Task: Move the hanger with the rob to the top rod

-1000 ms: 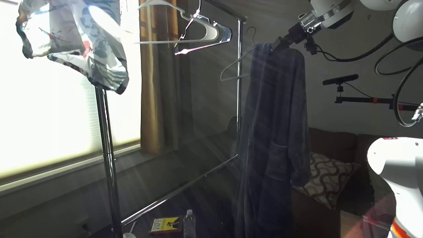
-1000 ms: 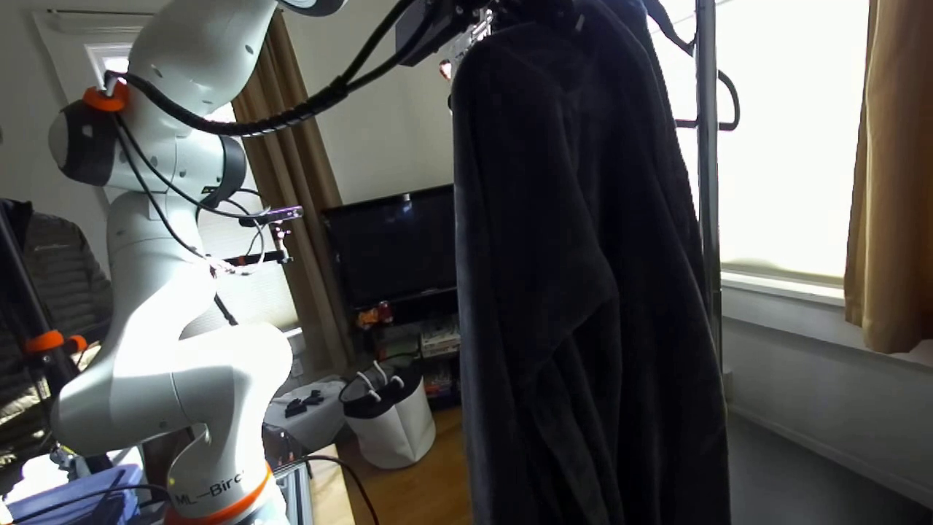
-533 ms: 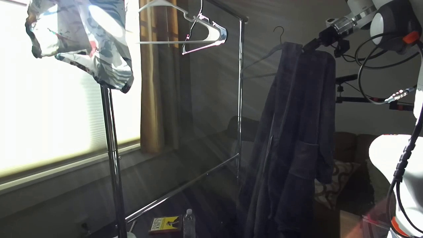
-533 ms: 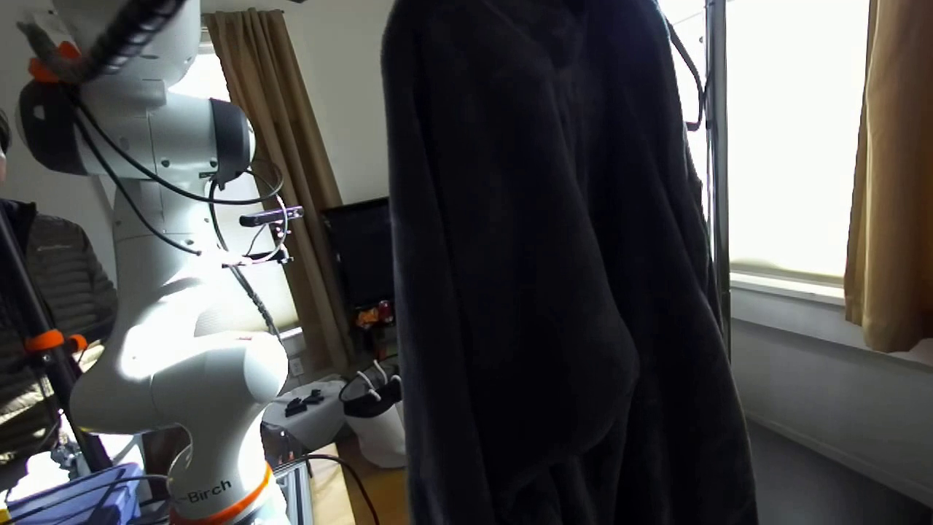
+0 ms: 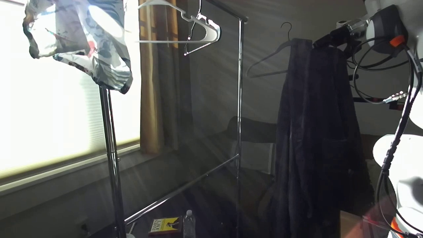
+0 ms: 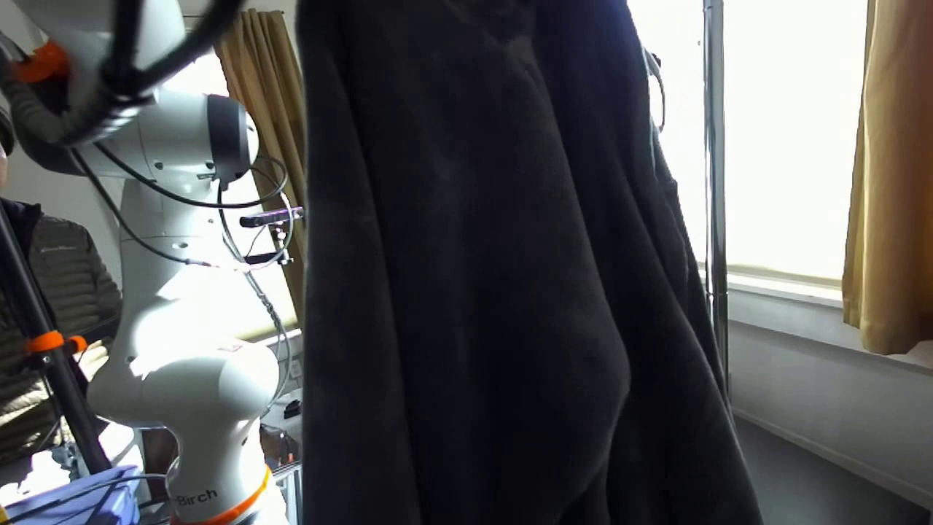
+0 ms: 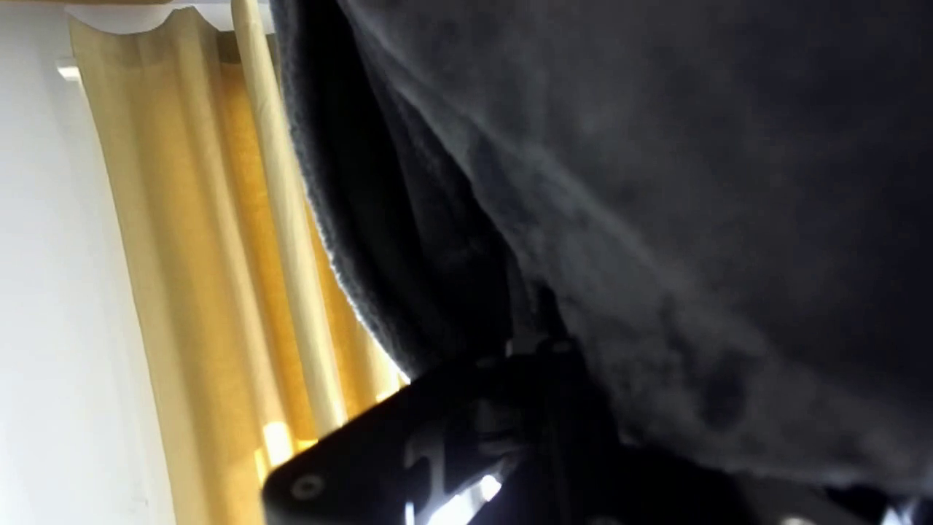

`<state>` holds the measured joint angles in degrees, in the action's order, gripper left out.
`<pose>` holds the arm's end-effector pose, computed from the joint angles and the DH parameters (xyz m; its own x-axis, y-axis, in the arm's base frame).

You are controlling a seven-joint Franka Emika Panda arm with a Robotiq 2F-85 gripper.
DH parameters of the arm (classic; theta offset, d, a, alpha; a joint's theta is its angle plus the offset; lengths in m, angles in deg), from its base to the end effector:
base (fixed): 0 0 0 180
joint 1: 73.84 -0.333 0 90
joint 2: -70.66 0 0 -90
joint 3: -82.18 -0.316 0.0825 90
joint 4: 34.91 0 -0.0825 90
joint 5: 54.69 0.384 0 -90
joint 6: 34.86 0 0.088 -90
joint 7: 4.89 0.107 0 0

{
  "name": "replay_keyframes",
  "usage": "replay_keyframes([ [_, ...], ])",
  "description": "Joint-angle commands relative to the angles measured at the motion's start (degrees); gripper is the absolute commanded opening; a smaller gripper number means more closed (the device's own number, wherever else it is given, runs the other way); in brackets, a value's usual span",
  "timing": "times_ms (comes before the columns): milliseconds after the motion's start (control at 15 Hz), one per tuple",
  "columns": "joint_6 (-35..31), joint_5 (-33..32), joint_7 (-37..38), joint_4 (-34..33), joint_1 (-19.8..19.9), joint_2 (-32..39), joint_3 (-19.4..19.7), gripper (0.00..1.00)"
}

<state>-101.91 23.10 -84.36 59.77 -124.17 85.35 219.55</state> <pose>0.2163 -0.4287 0.7303 0.4401 -0.0491 0.8966 0.3360 -0.9170 -0.2151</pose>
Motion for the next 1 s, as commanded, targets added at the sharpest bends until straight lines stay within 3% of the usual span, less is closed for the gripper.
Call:
replay_keyframes([
  [0,3.05,3.44,-0.29,0.26,9.81,4.16,-6.69,0.07],
  [467,3.2,4.13,-0.21,1.8,9.64,6.24,-5.37,0.07],
  [533,4.64,5.45,-2.35,3.3,9.07,8.37,-3.62,0.02],
  [867,24.71,15.82,-6.09,6.98,12.15,17.0,1.81,0.02],
  [933,19.13,12.79,-5.18,8.09,-0.34,13.33,8.61,0.02],
])
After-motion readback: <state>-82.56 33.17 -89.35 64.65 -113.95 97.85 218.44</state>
